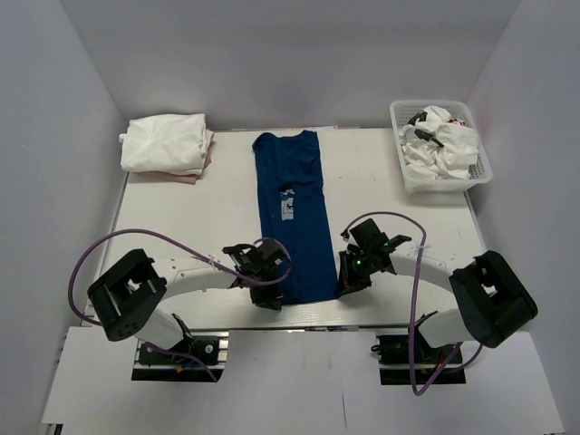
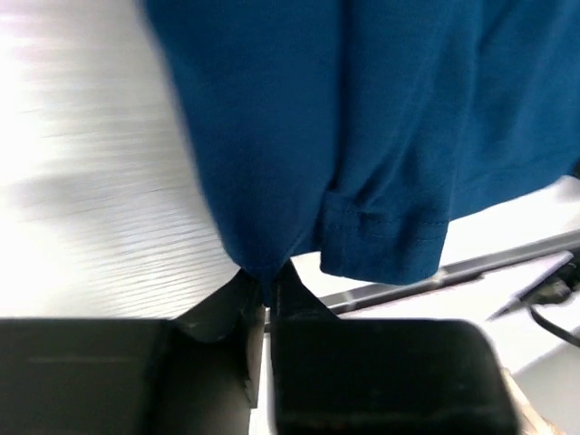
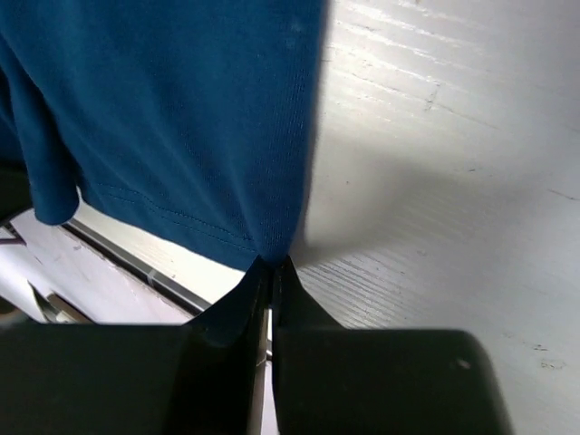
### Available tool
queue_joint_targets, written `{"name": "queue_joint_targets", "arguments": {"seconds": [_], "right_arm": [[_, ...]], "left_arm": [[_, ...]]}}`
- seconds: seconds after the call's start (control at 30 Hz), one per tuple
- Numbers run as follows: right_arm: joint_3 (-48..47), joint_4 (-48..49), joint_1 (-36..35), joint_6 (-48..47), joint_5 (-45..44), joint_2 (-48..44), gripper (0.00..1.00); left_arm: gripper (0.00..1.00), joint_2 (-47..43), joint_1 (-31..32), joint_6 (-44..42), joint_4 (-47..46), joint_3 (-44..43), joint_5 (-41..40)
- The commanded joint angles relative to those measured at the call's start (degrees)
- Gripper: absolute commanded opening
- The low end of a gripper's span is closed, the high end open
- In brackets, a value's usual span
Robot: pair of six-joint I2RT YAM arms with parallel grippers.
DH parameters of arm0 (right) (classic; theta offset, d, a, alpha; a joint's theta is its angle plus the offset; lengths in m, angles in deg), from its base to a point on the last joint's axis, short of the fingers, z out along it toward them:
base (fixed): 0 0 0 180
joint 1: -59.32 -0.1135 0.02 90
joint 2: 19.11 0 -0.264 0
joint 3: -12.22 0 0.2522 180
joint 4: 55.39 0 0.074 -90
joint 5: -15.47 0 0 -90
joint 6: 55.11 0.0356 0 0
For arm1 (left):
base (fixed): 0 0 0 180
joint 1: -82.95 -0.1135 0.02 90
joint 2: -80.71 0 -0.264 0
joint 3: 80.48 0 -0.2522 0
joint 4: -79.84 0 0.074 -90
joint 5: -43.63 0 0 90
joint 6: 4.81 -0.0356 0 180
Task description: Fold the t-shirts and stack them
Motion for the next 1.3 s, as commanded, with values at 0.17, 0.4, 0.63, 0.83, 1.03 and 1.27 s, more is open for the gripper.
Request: {"name": "queue_joint_targets", "arguments": {"seconds": [0.17, 0.4, 0.63, 0.83, 1.03, 1.27], "right_arm": [[-0.03, 0.22, -0.54, -0.58, -1.16, -3.17, 0.0], [-0.3, -0.31, -0.81, -0.93, 0.6, -4.23, 0.0], [-1.35, -0.57, -1.07, -1.11, 1.22, -3.17, 0.0], [-1.88, -3.64, -1.6, -1.46, 0.17, -4.22, 0.0], [-1.62, -10.94, -3.62, -1.2, -1.25, -10.89, 0.0], [-2.67, -14.99, -5.73, 0.83, 0.6, -15.65, 0.0]], "left_arm": [[0.56, -9.99, 0.25, 1.48, 10.68, -1.37, -10.85], [0.63, -8.86, -0.45, -1.58, 9.64, -3.56, -12.96], [0.43, -0.88, -0.45, -2.3, 5.59, -3.48, -10.85], [0.0, -0.67, 0.08, -1.77, 8.13, -4.88, -8.75], [0.0, -9.71, 0.08, -0.02, 4.81, 0.38, -1.28], [0.0, -14.21, 0.61, 0.6, 13.82, -3.46, -2.48]]}}
